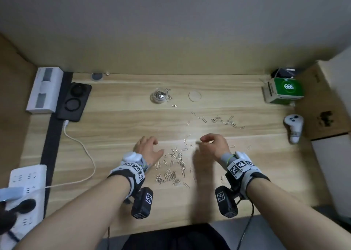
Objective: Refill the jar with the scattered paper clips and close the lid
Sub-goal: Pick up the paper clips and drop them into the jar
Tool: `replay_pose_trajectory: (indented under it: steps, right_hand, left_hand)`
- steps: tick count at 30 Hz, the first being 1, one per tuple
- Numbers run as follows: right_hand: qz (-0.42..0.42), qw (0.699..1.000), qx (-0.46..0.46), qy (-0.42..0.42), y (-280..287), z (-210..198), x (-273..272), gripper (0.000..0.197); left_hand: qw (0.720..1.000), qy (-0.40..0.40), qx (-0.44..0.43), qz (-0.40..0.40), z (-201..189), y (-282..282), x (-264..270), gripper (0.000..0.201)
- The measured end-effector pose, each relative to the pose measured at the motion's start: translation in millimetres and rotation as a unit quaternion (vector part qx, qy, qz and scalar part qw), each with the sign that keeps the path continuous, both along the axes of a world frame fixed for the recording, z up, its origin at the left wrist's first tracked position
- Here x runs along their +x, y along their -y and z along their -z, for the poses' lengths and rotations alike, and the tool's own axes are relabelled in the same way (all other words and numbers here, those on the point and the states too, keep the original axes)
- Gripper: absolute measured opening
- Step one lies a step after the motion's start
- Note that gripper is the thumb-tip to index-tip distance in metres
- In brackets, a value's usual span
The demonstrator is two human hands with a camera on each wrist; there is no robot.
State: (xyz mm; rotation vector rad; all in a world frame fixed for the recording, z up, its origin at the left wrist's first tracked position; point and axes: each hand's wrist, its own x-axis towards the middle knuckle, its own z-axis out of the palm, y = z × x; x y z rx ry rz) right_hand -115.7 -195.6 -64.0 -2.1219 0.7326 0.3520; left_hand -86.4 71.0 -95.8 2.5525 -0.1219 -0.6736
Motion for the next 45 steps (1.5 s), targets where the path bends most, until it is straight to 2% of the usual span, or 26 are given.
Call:
replay_pose_trajectory:
  steps: [5, 8, 10, 14, 15, 17, 20, 23, 25, 29, 32, 35, 40, 42, 45]
  right_hand:
    - [0.009, 0.999, -0.038, -0.024, 16.4, 7.6, -41.8, 0.003]
    - [0.006, 0.995, -0.092, -0.022, 26.5, 9.3, -63.5, 0.007]
    - [0.010, 0.995, -0.096, -0.028, 37.0, 12.4, -84.0, 0.021]
    - [-0.071, 0.977, -0.169, -0.104, 43.9, 14.5, -117.4, 0.087]
    - [-0.093, 0.972, -0.187, -0.111, 40.4, 15.4, -124.6, 0.097]
    - [-0.119, 0.970, -0.192, -0.091, 28.3, 17.5, -130.1, 0.103]
    - [-0.175, 0.970, -0.163, -0.051, -1.2, 24.5, -123.5, 0.099]
    - [-0.227, 0.963, -0.146, -0.006, -34.2, 29.9, -108.8, 0.090]
    - [-0.246, 0.962, -0.113, 0.024, -51.0, 33.8, -97.5, 0.077]
    - [-0.249, 0.965, -0.044, 0.071, -64.8, 36.2, -80.2, 0.036]
    - [-0.220, 0.972, -0.005, 0.085, -58.8, 33.4, -75.6, 0.022]
    - [-0.167, 0.981, 0.004, 0.100, -35.4, 32.3, -78.0, 0.019]
    - [-0.084, 0.990, -0.061, 0.100, 21.5, 30.2, -88.2, 0.021]
    - [-0.040, 0.990, -0.099, 0.092, 46.0, 29.6, -92.2, 0.026]
    - [0.008, 0.983, -0.172, 0.058, 79.4, 34.9, -91.0, 0.043]
  left_hand:
    - [0.999, -0.008, -0.005, 0.035, 3.7, 23.3, -29.9, 0.064]
    - [0.999, 0.000, 0.007, 0.051, 2.2, 36.2, -41.2, 0.070]
    - [0.998, 0.000, 0.014, 0.058, 3.6, 48.6, -53.5, 0.069]
    - [0.998, 0.016, 0.003, 0.067, -1.1, 66.7, -67.3, 0.064]
    - [0.998, 0.013, -0.004, 0.068, -1.3, 68.3, -72.1, 0.060]
    - [0.997, 0.008, -0.028, 0.075, -2.3, 67.8, -75.7, 0.050]
    - [0.997, 0.023, -0.067, 0.039, -6.8, 52.6, -82.3, 0.036]
    - [0.998, 0.038, -0.055, 0.016, -11.6, 25.5, -86.5, 0.037]
    - [0.998, 0.040, -0.044, -0.003, -12.7, 5.3, -91.8, 0.040]
    - [1.000, -0.003, 0.005, 0.002, -9.5, -16.8, -106.2, 0.053]
    - [1.000, 0.005, 0.003, 0.013, -3.6, -11.5, -102.4, 0.050]
    - [0.999, 0.025, -0.019, 0.007, 0.6, 15.8, -89.4, 0.042]
    - [0.998, 0.027, -0.060, 0.012, 5.1, 65.2, -68.4, 0.033]
    - [0.997, 0.030, -0.072, 0.019, 4.9, 78.5, -60.8, 0.031]
    - [0.994, 0.050, -0.085, 0.036, 1.7, 85.9, -51.5, 0.030]
